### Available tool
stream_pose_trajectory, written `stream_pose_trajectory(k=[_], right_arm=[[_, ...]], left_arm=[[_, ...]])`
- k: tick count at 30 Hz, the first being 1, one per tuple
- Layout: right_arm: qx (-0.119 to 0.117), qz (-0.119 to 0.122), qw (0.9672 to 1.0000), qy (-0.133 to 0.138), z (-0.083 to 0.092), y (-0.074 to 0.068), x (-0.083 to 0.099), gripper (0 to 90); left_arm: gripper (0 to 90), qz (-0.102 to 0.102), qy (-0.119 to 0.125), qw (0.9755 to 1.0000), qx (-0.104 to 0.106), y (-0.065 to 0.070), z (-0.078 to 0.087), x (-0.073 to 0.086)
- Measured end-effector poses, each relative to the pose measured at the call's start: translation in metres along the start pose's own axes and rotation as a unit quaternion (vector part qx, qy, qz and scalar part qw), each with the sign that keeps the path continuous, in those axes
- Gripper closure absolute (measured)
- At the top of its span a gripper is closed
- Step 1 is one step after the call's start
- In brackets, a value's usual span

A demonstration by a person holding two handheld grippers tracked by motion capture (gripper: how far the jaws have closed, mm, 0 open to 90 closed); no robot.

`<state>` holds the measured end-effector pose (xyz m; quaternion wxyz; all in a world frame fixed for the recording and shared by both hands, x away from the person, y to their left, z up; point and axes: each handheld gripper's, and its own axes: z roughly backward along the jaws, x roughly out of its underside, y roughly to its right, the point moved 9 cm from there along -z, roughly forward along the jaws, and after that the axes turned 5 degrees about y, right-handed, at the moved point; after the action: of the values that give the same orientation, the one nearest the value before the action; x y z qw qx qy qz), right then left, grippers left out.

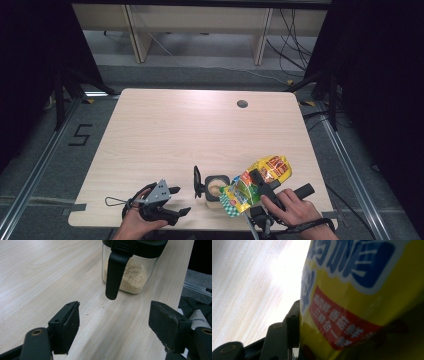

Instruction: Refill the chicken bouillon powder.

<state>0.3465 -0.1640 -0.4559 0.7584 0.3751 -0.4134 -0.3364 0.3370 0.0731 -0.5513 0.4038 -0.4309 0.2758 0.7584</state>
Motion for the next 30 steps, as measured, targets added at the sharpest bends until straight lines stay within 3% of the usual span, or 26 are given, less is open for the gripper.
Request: stream_pose_trajectory(k=[1,2,3,5,9,10,16,18,21,24,25,30], right_arm=[[0.0,0.0,1.0,0.001,0.0001,0.0001,-0.0001,48.9],[0.002,-0.017,0.9998,0.006,-0.0004,-0.0016,-0.0013,48.9],[0.003,-0.016,0.9999,0.005,-0.0003,-0.0014,-0.0011,48.9],[0.004,-0.019,0.9998,0.003,-0.0001,-0.0014,-0.0005,48.8],[0.004,-0.017,0.9998,0.004,-0.0003,-0.0013,-0.0001,48.8],[0.004,-0.017,0.9998,0.004,-0.0005,-0.0014,-0.0001,48.9],[0.003,-0.017,0.9998,0.003,-0.0006,-0.0019,0.0,48.8],[0.003,-0.012,0.9999,0.006,-0.0009,-0.0009,-0.0008,48.8],[0.003,-0.016,0.9999,0.007,-0.0008,-0.0014,-0.0012,48.9],[0.003,-0.017,0.9998,0.007,-0.0009,-0.0015,-0.0009,48.9],[0.003,-0.02,0.9998,0.006,-0.0008,-0.002,-0.0006,48.9],[0.003,-0.019,0.9998,0.006,-0.0008,-0.0018,-0.0005,48.9]], left_arm=[[24.7,-0.008,-0.003,1.0,-0.001,-0.0021,-0.0003,0.0008],[24.7,-0.008,-0.006,0.9999,-0.002,-0.0021,0.0001,0.0011],[24.7,0.0,0.0,1.0,0.003,0.0002,-0.0007,0.0004],[24.7,-0.008,-0.006,0.9999,-0.001,-0.0019,0.0,0.0012],[24.7,-0.009,-0.007,0.9999,-0.003,-0.0022,0.0004,0.0012],[24.7,0.0,0.0,1.0,0.001,0.0002,-0.0005,0.0002],[24.7,-0.008,-0.01,0.9999,-0.004,-0.0023,0.0013,0.0015],[24.7,0.005,0.005,1.0,0.001,0.001,-0.001,-0.0004],[24.7,-0.009,-0.004,0.9999,0.001,-0.0017,-0.0004,0.0011],[24.7,-0.005,-0.003,1.0,-0.001,-0.0015,0.0,0.0008],[24.7,0.006,0.001,1.0,0.001,0.0008,-0.0004,-0.0001],[24.7,-0.009,-0.005,1.0,0.0,-0.0019,-0.0003,0.0011]])
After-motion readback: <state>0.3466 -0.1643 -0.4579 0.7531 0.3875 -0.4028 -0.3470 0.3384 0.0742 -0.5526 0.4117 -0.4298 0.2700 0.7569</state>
